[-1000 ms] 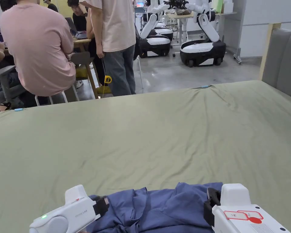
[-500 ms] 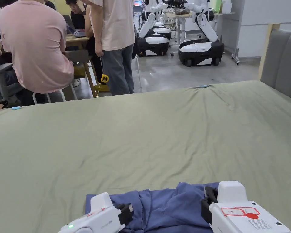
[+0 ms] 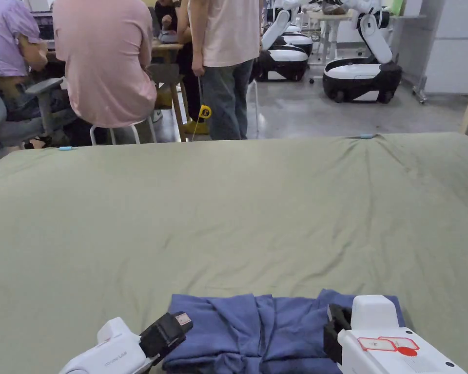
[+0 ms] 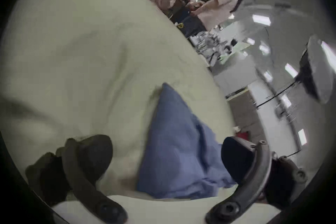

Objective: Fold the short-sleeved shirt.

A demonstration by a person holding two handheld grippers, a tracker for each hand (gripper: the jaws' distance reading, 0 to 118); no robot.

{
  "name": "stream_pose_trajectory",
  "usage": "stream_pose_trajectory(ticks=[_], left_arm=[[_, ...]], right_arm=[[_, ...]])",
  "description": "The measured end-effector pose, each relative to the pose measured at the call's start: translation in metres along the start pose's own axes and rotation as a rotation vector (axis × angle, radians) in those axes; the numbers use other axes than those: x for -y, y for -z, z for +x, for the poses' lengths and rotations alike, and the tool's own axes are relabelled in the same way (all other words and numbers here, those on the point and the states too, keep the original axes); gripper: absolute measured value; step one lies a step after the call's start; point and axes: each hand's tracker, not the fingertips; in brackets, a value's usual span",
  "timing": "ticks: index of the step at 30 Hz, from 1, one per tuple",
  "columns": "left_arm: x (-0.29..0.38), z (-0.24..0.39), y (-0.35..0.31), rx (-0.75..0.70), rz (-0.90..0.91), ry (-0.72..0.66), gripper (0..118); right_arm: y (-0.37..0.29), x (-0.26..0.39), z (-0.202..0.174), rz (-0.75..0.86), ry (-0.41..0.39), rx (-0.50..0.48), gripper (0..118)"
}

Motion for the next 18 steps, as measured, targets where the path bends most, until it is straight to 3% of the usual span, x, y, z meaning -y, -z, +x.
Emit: stream_pose_trajectory(ticks=[3, 5, 6, 7, 8, 9, 15, 18], left_arm=[[0.003, -0.001, 0.02, 0.204, -0.092, -0.235, 118], [0.007, 0.006, 0.035, 0.195, -0.111, -0.202, 118], [0.01, 0.009, 0.043, 0.221, -0.133, -0.214, 106], [0.014, 0.011, 0.048, 0.219, -0.147, -0.227, 78], [0.016, 0.014, 0.052, 0.117, -0.142, -0.202, 33], [0.016, 0.018, 0.052, 0.069, -0.129, -0.162, 14], [-0.014, 0.02, 0.003, -0.056, 0.146, -0.151, 13], [-0.039, 0.031, -0.023, -0.175, 0.211, 0.054, 13]], right_arm=[[0.0, -0.001, 0.002, 0.004, 0.001, 0.001, 0], [0.0, -0.001, 0.007, 0.001, 0.003, 0.007, 0], [-0.001, 0.0, 0.009, 0.001, 0.002, 0.012, 0], [-0.001, 0.0, 0.011, 0.001, 0.0, 0.015, 0], [-0.002, 0.0, 0.014, 0.001, -0.001, 0.021, 0], [-0.003, 0.0, 0.017, 0.0, 0.0, 0.028, 0], [-0.008, 0.0, 0.032, 0.005, 0.006, 0.06, 0], [-0.005, 0.001, 0.035, -0.002, 0.018, 0.063, 0]])
